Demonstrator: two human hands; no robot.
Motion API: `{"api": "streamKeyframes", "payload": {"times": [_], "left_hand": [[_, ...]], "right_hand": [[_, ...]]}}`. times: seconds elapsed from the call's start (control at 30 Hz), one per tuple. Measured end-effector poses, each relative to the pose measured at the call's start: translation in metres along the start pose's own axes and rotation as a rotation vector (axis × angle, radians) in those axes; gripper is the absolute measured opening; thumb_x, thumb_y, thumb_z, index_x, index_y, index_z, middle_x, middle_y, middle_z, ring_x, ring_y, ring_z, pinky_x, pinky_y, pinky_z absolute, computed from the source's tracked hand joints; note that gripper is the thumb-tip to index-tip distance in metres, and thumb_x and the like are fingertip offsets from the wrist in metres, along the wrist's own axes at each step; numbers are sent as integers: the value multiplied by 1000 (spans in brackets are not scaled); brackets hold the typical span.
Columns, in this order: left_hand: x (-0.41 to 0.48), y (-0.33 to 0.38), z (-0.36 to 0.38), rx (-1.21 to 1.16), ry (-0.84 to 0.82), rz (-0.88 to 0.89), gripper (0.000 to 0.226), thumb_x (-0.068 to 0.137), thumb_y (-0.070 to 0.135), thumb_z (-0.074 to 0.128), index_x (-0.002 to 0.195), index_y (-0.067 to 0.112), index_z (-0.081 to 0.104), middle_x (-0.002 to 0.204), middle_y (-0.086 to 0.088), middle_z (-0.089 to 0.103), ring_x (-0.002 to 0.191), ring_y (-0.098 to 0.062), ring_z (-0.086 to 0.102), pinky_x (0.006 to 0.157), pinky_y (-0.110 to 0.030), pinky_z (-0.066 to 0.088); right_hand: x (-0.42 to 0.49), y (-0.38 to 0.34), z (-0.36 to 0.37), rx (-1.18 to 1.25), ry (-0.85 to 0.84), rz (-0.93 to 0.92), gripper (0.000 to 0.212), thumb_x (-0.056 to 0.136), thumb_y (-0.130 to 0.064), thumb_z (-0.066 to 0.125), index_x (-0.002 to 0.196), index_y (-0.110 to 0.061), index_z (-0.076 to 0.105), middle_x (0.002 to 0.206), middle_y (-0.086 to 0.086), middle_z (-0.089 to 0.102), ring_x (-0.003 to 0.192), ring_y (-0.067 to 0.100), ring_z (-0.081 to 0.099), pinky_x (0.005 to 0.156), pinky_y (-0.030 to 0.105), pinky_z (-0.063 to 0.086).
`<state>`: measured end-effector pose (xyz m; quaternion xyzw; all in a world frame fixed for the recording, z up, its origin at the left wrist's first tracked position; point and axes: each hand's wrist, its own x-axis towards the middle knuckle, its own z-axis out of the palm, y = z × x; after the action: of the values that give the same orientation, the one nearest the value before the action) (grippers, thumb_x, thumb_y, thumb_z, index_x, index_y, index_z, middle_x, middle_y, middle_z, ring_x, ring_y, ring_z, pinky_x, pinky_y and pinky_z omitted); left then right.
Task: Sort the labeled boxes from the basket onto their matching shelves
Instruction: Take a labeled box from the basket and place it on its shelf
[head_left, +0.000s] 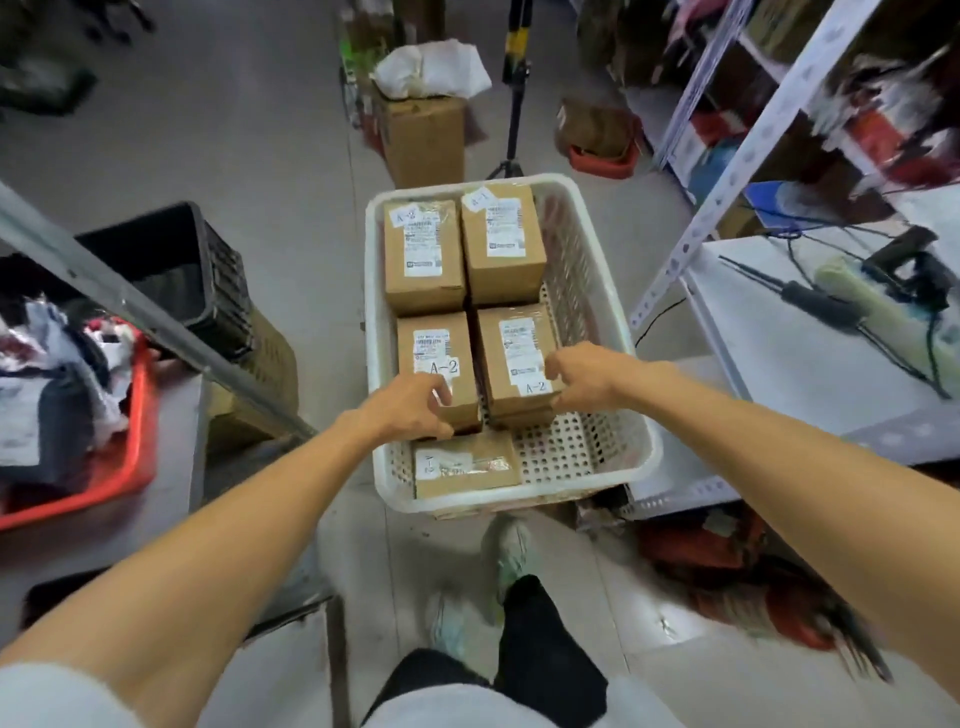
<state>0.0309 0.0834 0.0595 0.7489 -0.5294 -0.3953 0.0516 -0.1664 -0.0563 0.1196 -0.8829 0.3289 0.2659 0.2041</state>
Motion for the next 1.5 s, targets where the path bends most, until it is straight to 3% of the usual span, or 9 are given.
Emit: {"api": "streamKeyframes", "payload": {"times": [0.13, 0.3, 0.4, 0.63, 0.9, 1.23, 1.33, 1.43, 1.5], "left_hand": [[25, -11, 24, -66, -36, -91, 45, 75, 33, 76, 115, 20, 58, 105, 4, 63, 91, -12, 61, 81, -28, 50], [59, -28, 75, -153, -104, -190, 37, 76, 29, 74, 108, 21, 59, 101, 2, 63, 91, -15, 60, 82, -32, 51], [88, -42, 107, -206, -145, -241, 30, 76, 25, 73, 101, 23, 57, 99, -1, 64, 95, -19, 59, 84, -37, 51], [140, -84, 169, -290, -150, -382, 20, 83, 25, 67, 101, 20, 59, 98, -2, 63, 94, -21, 59, 83, -33, 49], [151, -102, 198, -362, -177, -466, 13, 85, 23, 67, 95, 22, 58, 116, -8, 64, 101, -25, 61, 86, -31, 50], [131, -92, 142, -367, -119, -443, 21, 90, 24, 60, 109, 18, 57, 104, -5, 62, 78, -18, 59, 60, -25, 42], [114, -76, 114, -344, -100, -406, 24, 91, 20, 58, 113, 14, 57, 107, -9, 62, 92, -24, 59, 73, -29, 44], [91, -59, 83, -296, -94, -387, 24, 91, 20, 56, 114, 15, 58, 109, -8, 61, 95, -22, 57, 78, -32, 45], [77, -49, 56, -242, -41, -370, 23, 90, 23, 56, 111, 16, 59, 107, -4, 63, 98, -22, 58, 86, -36, 48]], "right_hand": [[52, 17, 23, 25, -80, -45, 41, 84, -25, 59, 120, -6, 54, 117, 13, 60, 103, 30, 58, 88, 44, 51], [117, 34, 85, 110, -204, -40, 16, 84, -21, 58, 94, -8, 57, 91, 8, 60, 76, 21, 56, 55, 28, 40], [149, 43, 136, 138, -308, 25, 13, 87, -19, 59, 86, -8, 54, 82, 6, 56, 70, 21, 53, 48, 27, 35], [217, 52, 241, -165, -287, -93, 67, 82, -15, 66, 137, -3, 30, 135, 23, 37, 122, 39, 42, 92, 44, 44], [252, 40, 294, -459, -84, -201, 121, 63, -34, 84, 147, 5, 6, 140, 30, 28, 128, 41, 32, 104, 43, 37], [226, 21, 245, -522, -58, -245, 90, 62, -25, 76, 134, 3, 30, 124, 23, 42, 109, 34, 45, 94, 40, 41], [200, 23, 209, -526, -25, -309, 89, 65, -32, 75, 133, 5, 31, 120, 20, 46, 106, 33, 48, 93, 40, 40], [172, 32, 170, -516, 54, -383, 71, 88, -19, 54, 142, 9, 19, 133, 21, 40, 118, 34, 42, 102, 40, 33], [153, 39, 142, -530, 55, -447, 94, 82, -29, 63, 147, 10, 6, 141, 22, 32, 127, 34, 34, 110, 41, 27]]}}
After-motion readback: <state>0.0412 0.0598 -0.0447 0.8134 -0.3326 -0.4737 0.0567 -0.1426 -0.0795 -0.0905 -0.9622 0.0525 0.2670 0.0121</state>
